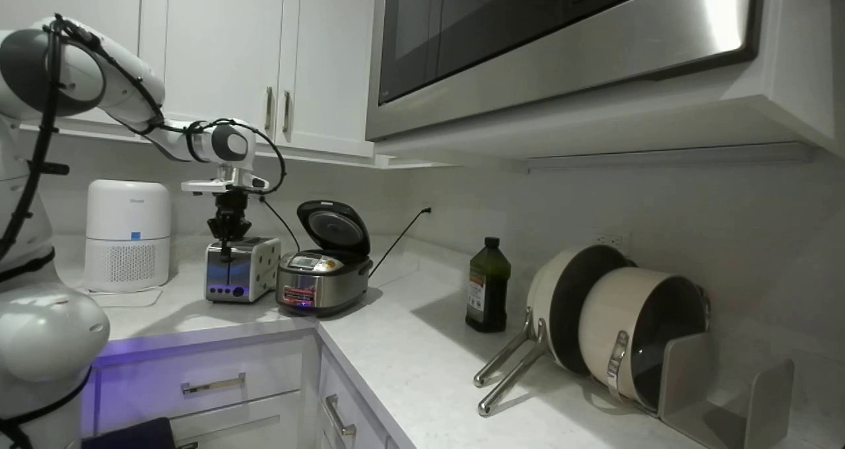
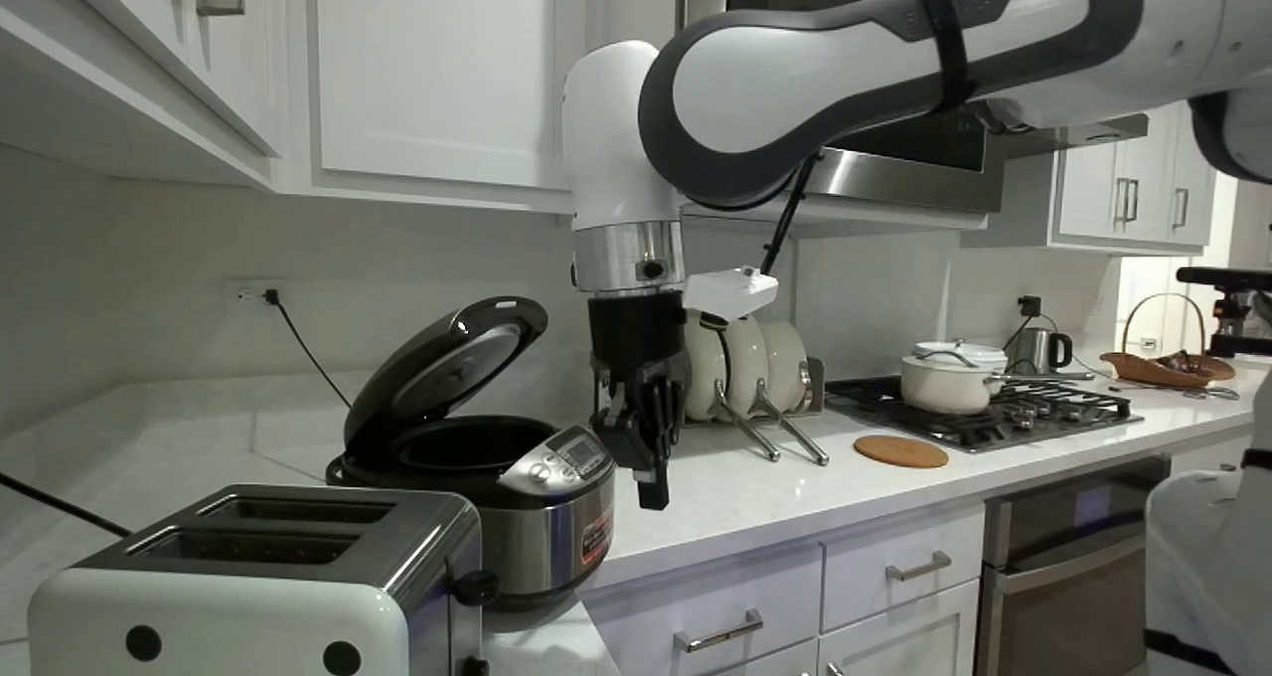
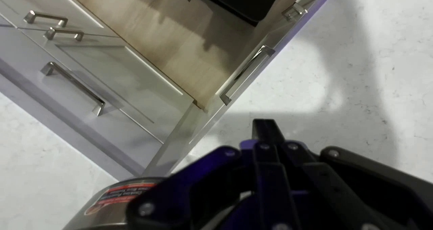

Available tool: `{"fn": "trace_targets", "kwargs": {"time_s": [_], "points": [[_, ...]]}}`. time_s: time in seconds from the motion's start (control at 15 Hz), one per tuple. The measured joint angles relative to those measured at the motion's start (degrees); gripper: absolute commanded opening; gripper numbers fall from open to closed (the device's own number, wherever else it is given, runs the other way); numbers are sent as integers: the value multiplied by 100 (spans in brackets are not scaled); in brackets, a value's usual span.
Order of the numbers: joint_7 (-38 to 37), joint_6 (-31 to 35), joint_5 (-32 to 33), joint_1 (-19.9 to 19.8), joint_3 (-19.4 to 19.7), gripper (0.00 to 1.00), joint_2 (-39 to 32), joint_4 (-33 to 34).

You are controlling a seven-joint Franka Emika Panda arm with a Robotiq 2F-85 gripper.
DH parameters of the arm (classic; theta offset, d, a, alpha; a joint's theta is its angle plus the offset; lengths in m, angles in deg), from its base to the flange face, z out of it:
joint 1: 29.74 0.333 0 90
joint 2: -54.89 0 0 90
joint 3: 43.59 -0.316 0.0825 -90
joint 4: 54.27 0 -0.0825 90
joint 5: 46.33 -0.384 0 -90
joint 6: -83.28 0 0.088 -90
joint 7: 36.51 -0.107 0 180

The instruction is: Open the cooker, lift the lever on the toaster, and then close the cooker

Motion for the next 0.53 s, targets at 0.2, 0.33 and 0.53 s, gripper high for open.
{"fn": "trace_targets", "kwargs": {"time_s": [0.2,0.33,0.53], "points": [[15,-223,-417,-114,235,0,-19,144],[19,-296,-657,-172,365,0,-19,208],[18,-407,-900,-289,520,0,-16,332]]}}
